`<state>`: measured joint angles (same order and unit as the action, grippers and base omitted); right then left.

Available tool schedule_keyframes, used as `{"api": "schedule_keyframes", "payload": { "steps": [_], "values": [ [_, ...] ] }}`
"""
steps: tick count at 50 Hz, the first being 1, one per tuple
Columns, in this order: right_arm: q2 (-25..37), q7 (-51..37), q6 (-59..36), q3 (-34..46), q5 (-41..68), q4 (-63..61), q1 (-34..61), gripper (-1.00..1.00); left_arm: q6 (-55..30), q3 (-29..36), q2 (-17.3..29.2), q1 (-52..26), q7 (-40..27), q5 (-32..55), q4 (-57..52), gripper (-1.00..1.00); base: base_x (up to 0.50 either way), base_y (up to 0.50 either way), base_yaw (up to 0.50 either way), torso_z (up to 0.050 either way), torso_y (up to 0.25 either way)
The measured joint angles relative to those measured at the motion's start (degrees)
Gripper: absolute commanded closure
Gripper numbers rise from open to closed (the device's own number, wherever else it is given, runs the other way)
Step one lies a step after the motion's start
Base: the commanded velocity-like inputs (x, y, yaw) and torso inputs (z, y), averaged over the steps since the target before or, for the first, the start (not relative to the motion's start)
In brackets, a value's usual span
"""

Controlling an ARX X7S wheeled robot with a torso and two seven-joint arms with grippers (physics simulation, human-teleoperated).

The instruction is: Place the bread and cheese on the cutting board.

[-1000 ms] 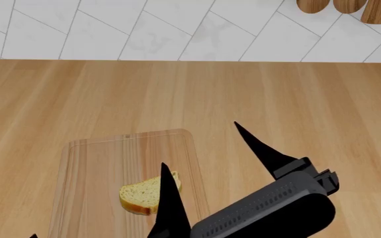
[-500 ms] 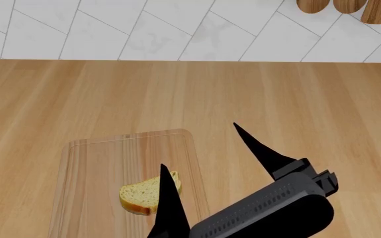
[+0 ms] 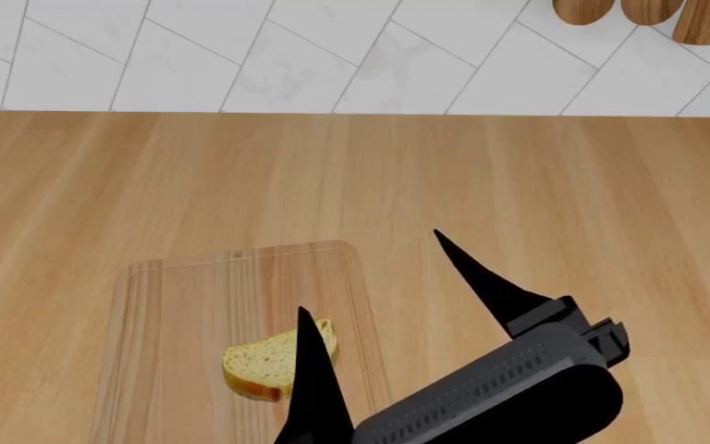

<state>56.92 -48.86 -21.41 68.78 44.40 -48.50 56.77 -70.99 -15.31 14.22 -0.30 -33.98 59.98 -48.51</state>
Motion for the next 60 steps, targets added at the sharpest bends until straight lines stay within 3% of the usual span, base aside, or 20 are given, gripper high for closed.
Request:
{"api": "schedule_keyframes", "payload": {
  "steps": [11,12,33,60],
  "values": [
    [0.3,0.0,0.2,-0.2,0.1,-0.2,-0.1,-1.0,0.8,3.3,0.7,-0.6,-0.9,-3.0,0.4,-1.0,0.0,0.0,0.0,0.0,0.0],
    [0.3,0.0,0.2,-0.2,0.1,-0.2,-0.1,-1.0,0.9,3.6,0.8,-0.6,-1.0,-3.2,0.4,1.0,0.0,0.0,0.0,0.0,0.0],
    [0.6,-0.3,0.1,-0.6,0.3,-0.8,-0.1,-1.0,3.4,6.6,2.6,-0.5,-4.1,-8.2,-2.3,1.0,0.0,0.0,0.0,0.0,0.0],
    [1.2,-0.3,0.7,-0.9,0.2,-1.0,-0.5,-1.0,-2.8,11.0,1.2,-14.2,-9.3,-2.5,-0.8,1.0,0.0,0.0,0.0,0.0,0.0]
  ]
}}
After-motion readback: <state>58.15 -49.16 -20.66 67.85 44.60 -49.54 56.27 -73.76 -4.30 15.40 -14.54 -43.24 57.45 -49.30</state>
